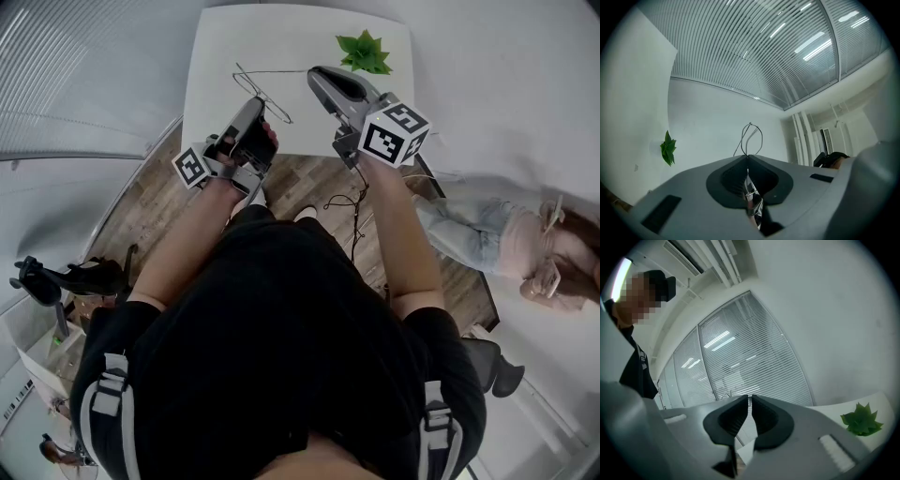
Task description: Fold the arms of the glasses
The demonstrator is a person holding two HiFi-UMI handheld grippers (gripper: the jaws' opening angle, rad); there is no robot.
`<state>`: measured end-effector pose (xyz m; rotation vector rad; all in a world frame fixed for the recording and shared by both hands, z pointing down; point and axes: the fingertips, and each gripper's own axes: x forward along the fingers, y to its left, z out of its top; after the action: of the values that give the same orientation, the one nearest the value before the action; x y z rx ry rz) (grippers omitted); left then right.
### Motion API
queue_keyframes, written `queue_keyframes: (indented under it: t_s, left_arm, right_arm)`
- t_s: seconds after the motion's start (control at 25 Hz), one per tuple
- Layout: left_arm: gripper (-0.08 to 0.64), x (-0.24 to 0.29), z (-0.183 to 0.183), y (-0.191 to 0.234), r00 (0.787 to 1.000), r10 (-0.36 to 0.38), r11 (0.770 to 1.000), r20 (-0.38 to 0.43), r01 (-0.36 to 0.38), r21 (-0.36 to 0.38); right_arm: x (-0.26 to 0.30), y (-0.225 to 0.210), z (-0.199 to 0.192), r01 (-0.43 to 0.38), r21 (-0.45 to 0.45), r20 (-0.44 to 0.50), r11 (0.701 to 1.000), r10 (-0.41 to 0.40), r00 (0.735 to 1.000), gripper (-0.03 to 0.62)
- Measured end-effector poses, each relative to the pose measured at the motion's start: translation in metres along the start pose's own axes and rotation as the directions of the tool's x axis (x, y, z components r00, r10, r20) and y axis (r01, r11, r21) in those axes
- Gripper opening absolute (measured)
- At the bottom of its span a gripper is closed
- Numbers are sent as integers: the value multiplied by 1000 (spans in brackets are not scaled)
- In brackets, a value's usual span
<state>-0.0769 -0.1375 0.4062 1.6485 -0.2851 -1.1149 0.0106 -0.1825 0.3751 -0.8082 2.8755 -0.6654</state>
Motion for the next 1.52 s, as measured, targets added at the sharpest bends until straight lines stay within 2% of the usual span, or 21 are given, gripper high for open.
queue_keyframes:
  t_s: [0.72,1.52]
  left_arm:
    - [14,3,8,-4,1000,4,1000,23,-5,28]
    - [14,3,11,-8,999,5,999,49,-7,51]
  right_arm:
    - [-8,37,-16,-108,-96,-81,990,101,992,33]
    - [-8,72,-30,-224,-130,-144,966,205,968,34]
